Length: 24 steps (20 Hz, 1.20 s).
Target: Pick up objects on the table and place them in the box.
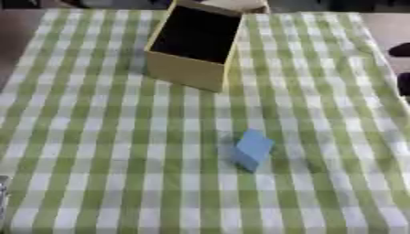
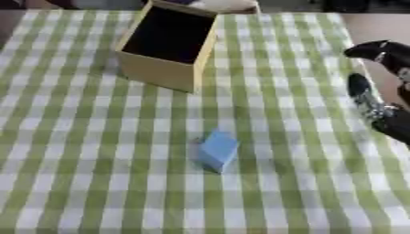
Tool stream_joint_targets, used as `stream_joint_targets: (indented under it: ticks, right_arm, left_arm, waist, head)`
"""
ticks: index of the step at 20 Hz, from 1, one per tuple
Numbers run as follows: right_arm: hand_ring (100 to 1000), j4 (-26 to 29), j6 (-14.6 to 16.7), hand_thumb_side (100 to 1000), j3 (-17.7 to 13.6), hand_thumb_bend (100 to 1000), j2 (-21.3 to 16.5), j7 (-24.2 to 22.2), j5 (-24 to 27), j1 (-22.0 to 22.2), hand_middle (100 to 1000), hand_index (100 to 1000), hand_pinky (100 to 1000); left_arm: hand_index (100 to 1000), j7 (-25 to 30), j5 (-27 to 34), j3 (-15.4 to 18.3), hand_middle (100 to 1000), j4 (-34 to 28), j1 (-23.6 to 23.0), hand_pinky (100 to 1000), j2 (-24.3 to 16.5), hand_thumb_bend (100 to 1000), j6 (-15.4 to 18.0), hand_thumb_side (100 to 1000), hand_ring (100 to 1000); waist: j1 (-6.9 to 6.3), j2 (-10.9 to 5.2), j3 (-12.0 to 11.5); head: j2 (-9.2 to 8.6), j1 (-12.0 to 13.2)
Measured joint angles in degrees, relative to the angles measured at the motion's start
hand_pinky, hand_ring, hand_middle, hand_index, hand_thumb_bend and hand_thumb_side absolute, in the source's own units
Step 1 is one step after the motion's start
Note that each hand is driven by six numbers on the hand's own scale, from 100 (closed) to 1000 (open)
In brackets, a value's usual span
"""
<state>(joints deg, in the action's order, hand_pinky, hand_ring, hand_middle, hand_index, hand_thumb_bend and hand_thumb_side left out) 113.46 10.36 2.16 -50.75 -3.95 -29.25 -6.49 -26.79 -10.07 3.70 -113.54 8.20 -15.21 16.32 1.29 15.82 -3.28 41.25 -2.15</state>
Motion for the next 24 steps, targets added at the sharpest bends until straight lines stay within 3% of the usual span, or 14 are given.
stream_joint_targets:
  ticks: [5, 10, 16, 24]
  right_arm:
    - [917, 0.06, -0.43, 950, 4.59, 100, -6.45, -6.45, -0.84, -2.7, 847, 890, 872]
    - [924, 0.24, -1.0, 845, 8.74, 100, -10.44, -12.1, 2.08, -5.51, 847, 898, 877]
    - [933, 0.29, -2.84, 736, 11.47, 131, -11.04, -15.76, 6.6, -9.69, 846, 910, 883]
    - [944, 0.3, -4.02, 652, 14.21, 275, -11.28, -21.0, 9.32, -14.17, 853, 919, 884]
  left_arm:
    - [685, 0.37, 0.0, -0.33, 607, 0.0, 0.01, 630, -0.02, 275, -0.04, 616, 616]
    - [684, 0.77, 0.09, -0.52, 607, 0.0, 0.02, 630, -0.04, 272, -0.09, 618, 615]
    - [684, 1.14, 0.29, -0.69, 607, 0.0, 0.03, 630, -0.04, 270, -0.2, 617, 615]
    - [684, 1.59, 0.45, -1.01, 606, 0.0, 0.05, 629, -0.05, 267, -0.27, 619, 614]
  waist:
    - [0.32, -0.31, -0.43]
    - [0.5, -0.37, -0.76]
    - [0.52, -0.54, -1.12]
    - [0.59, -0.62, -1.5]
  head:
    - [0.0, -0.55]
    - [0.0, -1.14]
    - [0.01, -1.61]
    - [0.01, -2.14]
